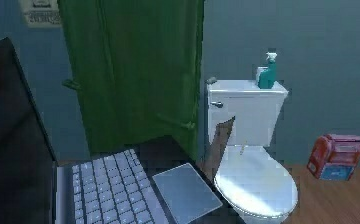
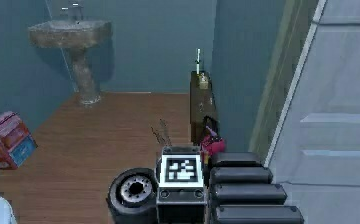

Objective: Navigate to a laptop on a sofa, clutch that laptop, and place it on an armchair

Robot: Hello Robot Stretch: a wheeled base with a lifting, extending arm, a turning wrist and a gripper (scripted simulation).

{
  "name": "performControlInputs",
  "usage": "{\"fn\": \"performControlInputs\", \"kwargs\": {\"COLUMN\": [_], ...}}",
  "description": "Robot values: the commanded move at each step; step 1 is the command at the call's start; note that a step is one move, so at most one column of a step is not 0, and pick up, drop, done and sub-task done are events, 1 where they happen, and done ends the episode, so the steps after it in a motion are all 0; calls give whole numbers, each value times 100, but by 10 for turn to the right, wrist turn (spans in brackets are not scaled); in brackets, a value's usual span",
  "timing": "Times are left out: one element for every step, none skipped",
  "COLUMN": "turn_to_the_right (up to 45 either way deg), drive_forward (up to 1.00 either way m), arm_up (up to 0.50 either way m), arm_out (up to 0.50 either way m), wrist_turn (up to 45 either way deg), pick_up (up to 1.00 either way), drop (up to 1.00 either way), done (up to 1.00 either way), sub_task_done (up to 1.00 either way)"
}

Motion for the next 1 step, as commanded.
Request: {"fn": "performControlInputs", "kwargs": {"turn_to_the_right": [-450], "drive_forward": [0], "arm_up": [0], "arm_out": [0], "wrist_turn": [0], "pick_up": [0], "drop": [0], "done": [0], "sub_task_done": [0]}}
